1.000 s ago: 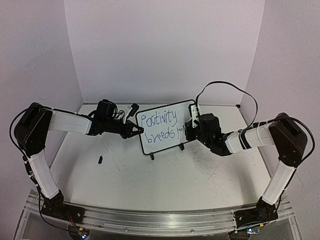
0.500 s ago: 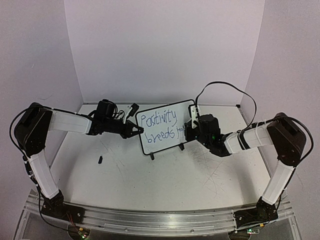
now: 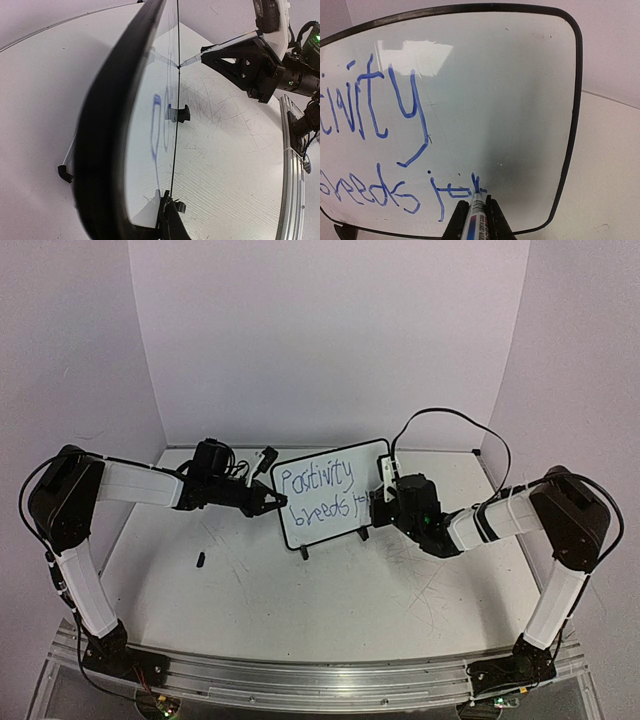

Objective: Write a sentence on the whiteboard

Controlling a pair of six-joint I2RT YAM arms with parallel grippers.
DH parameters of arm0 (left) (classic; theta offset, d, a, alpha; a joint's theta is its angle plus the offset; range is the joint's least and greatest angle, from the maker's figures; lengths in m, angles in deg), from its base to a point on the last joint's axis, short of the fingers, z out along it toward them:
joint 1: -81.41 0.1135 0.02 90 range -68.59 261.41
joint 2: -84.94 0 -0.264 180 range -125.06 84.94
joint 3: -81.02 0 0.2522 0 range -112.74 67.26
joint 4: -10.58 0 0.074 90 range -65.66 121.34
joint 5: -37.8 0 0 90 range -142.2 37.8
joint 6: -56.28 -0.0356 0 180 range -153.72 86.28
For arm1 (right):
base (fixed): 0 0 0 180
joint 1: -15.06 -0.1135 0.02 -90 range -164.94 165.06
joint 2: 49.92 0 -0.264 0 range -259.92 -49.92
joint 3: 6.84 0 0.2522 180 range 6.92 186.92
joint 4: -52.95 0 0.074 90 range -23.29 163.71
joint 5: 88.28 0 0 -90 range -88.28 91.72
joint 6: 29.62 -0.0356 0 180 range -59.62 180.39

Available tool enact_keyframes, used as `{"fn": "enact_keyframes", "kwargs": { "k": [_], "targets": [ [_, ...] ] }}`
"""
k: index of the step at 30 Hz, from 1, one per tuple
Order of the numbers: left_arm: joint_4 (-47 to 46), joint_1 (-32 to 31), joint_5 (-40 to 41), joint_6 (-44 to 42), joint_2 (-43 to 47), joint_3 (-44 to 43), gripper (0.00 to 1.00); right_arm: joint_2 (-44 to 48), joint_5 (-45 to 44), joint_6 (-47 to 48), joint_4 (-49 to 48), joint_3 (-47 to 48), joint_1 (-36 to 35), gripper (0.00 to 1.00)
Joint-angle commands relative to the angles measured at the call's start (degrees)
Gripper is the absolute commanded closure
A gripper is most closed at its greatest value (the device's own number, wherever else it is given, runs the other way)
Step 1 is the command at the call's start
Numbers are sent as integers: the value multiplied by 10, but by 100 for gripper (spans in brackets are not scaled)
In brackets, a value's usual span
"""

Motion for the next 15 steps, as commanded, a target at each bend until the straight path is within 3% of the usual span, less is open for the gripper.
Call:
{"fn": "enact_keyframes", "kwargs": {
  "k": [1,15],
  "targets": [
    [51,17,157,-73,-21,3,100,-19,-6,-9,-1,-10,2,100],
    [53,17,154,-76,-23,2,100,-21,-29,14,-13,18,15,100]
  ]
}}
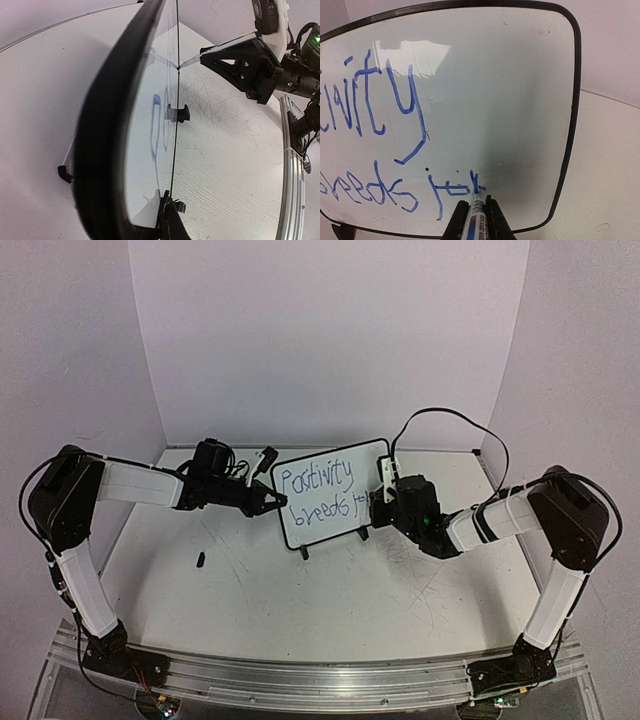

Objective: Write a sentence on the whiteboard

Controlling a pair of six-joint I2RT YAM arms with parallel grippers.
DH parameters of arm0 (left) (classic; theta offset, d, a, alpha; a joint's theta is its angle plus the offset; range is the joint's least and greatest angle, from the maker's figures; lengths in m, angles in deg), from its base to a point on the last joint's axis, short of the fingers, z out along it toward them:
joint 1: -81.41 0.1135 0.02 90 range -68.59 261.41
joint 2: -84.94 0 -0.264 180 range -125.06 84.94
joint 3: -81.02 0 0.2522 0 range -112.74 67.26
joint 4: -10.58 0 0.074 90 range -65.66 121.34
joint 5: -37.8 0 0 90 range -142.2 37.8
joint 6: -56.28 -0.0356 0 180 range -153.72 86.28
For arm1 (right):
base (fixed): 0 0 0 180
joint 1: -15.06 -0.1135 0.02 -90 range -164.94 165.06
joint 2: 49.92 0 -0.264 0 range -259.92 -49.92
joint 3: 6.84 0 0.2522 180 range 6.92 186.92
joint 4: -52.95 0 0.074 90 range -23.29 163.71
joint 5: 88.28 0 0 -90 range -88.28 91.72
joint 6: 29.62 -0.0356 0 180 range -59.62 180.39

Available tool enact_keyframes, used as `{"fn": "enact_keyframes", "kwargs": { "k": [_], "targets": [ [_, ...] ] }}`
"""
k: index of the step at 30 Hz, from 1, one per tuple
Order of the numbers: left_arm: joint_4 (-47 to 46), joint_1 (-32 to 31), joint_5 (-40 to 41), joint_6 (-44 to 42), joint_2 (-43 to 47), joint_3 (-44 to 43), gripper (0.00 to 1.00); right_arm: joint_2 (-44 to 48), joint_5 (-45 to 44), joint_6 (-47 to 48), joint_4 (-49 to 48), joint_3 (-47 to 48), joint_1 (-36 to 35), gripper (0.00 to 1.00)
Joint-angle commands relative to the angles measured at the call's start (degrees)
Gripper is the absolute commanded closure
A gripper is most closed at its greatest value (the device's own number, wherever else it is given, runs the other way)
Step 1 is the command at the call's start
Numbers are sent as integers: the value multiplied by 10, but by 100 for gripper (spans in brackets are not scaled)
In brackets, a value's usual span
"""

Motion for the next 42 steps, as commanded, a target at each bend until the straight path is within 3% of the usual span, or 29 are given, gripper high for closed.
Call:
{"fn": "enact_keyframes", "kwargs": {
  "k": [1,28,42],
  "targets": [
    [53,17,153,-76,-23,3,100,-15,-25,13,-7,21,16,100],
    [58,16,148,-80,-29,-1,100,1,-1,36,-12,65,24,100],
    [60,16,151,-80,-27,-2,100,-2,-2,18,-7,33,24,100]
  ]
}}
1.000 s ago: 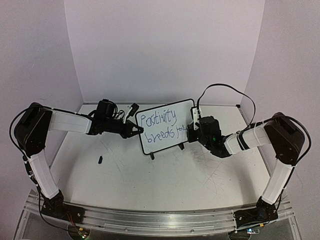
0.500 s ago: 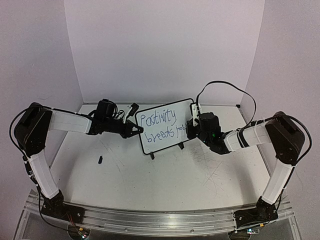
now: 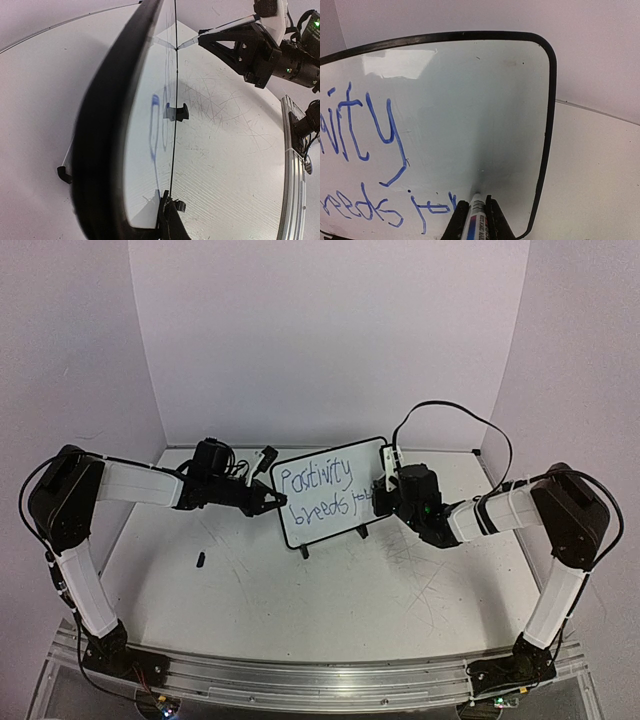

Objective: Write a sentence on the whiteboard

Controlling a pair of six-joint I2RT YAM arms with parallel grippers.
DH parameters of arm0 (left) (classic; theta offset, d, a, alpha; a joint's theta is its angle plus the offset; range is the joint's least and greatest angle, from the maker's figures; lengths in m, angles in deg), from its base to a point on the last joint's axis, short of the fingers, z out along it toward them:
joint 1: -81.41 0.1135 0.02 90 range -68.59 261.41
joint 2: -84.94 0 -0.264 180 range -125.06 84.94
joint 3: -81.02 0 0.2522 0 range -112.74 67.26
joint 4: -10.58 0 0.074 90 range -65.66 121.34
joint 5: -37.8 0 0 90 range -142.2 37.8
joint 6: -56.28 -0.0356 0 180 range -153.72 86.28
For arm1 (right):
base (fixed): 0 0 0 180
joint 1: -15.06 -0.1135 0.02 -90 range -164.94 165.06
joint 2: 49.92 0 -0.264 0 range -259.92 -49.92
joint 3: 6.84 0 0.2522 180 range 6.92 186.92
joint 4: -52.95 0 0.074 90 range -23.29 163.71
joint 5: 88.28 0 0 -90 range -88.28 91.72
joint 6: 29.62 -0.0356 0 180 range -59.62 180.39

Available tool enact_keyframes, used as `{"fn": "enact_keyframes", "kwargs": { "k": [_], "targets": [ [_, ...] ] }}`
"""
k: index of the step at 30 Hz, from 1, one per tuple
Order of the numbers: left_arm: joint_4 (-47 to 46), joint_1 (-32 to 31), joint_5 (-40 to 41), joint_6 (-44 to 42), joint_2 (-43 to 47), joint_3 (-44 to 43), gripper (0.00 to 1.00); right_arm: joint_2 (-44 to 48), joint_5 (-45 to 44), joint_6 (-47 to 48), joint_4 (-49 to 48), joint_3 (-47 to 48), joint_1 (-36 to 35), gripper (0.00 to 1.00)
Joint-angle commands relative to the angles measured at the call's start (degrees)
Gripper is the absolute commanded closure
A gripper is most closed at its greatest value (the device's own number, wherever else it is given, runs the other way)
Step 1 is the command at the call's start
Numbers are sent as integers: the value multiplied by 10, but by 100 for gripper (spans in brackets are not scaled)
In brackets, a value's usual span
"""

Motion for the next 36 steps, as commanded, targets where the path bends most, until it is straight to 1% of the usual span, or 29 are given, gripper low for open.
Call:
{"fn": "enact_keyframes", "kwargs": {
  "k": [1,9,19,26,31,36],
  "targets": [
    [60,16,147,-80,-27,-1,100,-2,6,-14,-27,-9,5,100],
    [61,15,147,-80,-28,-3,100,-4,12,-30,-27,-33,5,100],
    [62,15,144,-81,-29,-4,100,-33,15,-43,-31,-47,4,100],
    [63,15,144,-81,-26,-2,100,-49,28,-47,-35,-39,1,100],
    [63,15,144,-80,-28,-3,100,-55,39,-48,-35,-14,-21,100],
    [63,15,148,-81,-30,-2,100,-32,48,-51,-33,4,-33,100]
  ]
}}
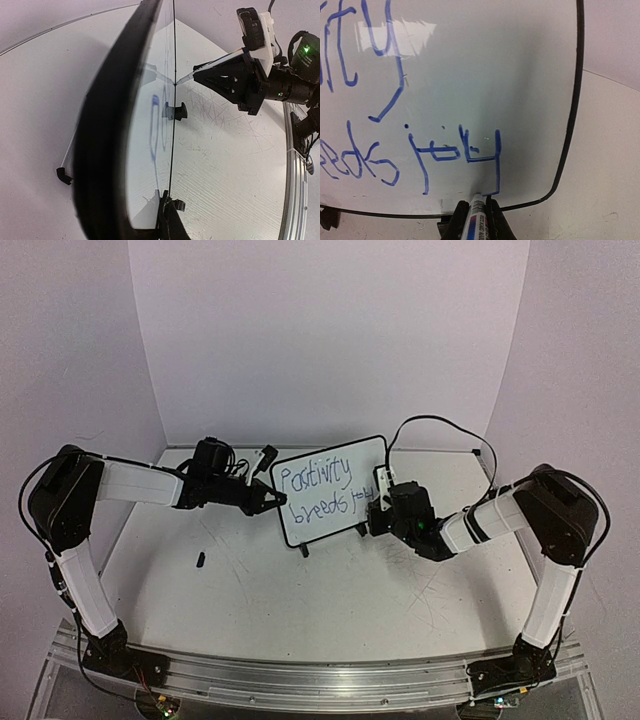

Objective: Write a sentence on the whiteboard

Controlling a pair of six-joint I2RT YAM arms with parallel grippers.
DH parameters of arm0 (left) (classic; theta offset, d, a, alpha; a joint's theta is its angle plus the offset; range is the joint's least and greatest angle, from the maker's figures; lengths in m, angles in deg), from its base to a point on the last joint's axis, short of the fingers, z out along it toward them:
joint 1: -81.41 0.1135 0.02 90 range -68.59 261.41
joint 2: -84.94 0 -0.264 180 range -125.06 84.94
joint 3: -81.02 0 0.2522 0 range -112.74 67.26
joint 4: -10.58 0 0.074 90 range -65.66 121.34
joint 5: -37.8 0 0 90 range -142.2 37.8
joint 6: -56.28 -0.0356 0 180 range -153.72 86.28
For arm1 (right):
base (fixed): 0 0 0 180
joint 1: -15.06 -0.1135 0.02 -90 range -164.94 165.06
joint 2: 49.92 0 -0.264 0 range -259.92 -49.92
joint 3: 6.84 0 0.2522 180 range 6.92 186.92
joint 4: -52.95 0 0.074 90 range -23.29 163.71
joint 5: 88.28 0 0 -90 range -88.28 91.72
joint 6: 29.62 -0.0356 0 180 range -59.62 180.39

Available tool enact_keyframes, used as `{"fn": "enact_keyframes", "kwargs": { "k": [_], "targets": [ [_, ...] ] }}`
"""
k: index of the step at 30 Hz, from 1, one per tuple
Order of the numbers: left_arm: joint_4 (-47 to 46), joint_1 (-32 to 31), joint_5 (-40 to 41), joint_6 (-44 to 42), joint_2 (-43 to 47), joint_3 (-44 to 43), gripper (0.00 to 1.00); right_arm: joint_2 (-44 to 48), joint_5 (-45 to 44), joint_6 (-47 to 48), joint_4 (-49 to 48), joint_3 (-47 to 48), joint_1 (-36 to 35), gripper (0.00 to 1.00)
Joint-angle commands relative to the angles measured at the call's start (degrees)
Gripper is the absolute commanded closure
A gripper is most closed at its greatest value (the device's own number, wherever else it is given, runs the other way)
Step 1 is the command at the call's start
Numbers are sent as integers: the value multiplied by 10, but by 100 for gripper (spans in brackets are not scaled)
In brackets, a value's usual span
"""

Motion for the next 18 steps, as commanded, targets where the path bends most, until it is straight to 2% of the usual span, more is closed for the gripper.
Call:
{"fn": "enact_keyframes", "kwargs": {
  "k": [1,5,9,14,18],
  "targets": [
    [58,15,146,-77,-31,2,100,16,30,-16,-24,34,-15,100],
    [59,15,155,-75,-35,0,100,89,-19,-10,-14,-5,-14,100],
    [59,15,158,-75,-33,0,100,151,-23,-5,5,-43,4,100],
    [60,15,152,-73,-27,2,100,123,66,10,11,-25,38,100],
    [60,15,153,-74,-25,3,100,104,73,10,-1,-18,48,100]
  ]
}}
